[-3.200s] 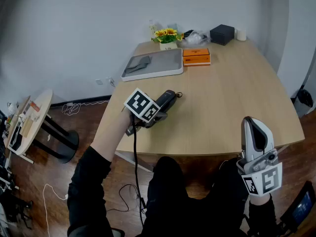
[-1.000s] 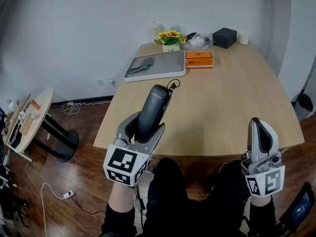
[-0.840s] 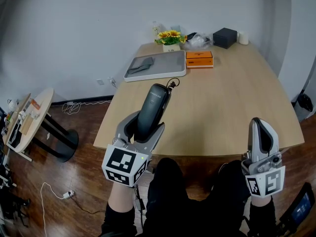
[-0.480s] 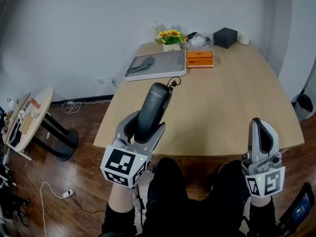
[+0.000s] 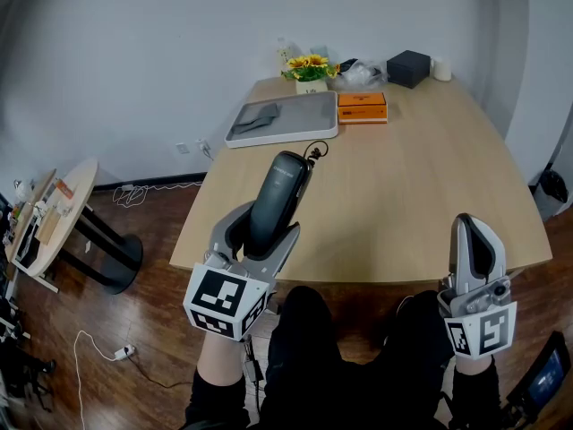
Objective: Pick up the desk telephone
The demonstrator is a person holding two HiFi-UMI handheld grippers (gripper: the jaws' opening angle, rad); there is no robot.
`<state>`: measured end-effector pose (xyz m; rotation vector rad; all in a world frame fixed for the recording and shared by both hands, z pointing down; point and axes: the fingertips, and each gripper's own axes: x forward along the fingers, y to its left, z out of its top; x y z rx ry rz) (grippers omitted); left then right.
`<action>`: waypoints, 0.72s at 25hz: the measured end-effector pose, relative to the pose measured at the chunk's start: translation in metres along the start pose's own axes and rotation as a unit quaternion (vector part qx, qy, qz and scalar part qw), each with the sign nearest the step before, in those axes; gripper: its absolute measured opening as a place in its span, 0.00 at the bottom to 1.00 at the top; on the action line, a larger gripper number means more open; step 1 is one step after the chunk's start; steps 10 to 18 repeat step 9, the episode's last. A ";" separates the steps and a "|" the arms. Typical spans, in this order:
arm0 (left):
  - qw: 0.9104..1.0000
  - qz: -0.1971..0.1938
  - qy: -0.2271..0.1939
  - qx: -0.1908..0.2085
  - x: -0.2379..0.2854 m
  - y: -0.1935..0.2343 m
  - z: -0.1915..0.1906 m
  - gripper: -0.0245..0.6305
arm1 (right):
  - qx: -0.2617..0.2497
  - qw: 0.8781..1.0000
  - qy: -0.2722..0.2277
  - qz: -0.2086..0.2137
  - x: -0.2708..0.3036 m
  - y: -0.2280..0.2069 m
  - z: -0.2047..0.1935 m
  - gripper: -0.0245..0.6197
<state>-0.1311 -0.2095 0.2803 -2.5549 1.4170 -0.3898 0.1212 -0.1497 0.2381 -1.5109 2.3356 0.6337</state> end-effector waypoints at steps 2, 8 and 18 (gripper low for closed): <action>1.000 0.001 0.000 0.001 0.000 0.000 0.000 0.44 | 0.000 1.000 0.000 0.000 0.000 0.000 -0.001 0.04; 1.000 0.004 0.002 0.006 0.000 0.001 0.000 0.44 | 0.000 1.000 0.002 0.002 0.000 0.001 -0.002 0.04; 1.000 0.004 0.002 0.006 0.000 0.001 0.000 0.44 | 0.000 1.000 0.002 0.002 0.000 0.001 -0.002 0.04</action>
